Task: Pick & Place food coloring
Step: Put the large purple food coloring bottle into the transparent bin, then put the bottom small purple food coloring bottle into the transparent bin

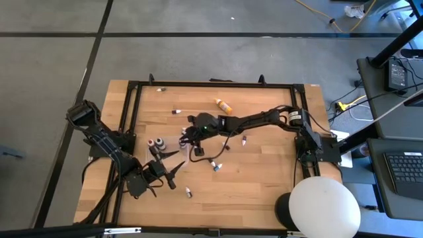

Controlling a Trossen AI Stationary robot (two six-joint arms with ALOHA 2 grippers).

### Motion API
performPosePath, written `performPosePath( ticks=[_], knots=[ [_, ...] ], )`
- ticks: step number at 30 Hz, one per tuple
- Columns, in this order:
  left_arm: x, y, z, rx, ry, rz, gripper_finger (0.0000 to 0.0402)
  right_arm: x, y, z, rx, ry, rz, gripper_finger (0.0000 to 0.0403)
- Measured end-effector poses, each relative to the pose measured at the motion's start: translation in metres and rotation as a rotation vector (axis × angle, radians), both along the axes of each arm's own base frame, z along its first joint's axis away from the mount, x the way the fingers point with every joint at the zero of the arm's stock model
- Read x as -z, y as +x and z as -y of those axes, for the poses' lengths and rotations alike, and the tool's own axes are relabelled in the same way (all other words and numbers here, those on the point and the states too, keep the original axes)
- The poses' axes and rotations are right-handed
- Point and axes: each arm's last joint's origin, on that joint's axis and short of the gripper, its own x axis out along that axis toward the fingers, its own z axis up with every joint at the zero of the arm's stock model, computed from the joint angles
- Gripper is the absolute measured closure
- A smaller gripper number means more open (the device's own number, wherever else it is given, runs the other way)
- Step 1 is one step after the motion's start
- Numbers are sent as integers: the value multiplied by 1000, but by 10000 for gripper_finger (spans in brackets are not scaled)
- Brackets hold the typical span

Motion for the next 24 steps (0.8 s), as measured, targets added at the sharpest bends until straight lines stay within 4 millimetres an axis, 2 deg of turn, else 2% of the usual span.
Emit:
performPosePath(
  ticks=[10,24],
  knots=[
    [1,0,0,0,9,-8,183,-2,1,0,-5,-7,-5,345],
    [1,0,0,0,16,-14,185,-2,1,0,-16,-30,4,262]
  ],
)
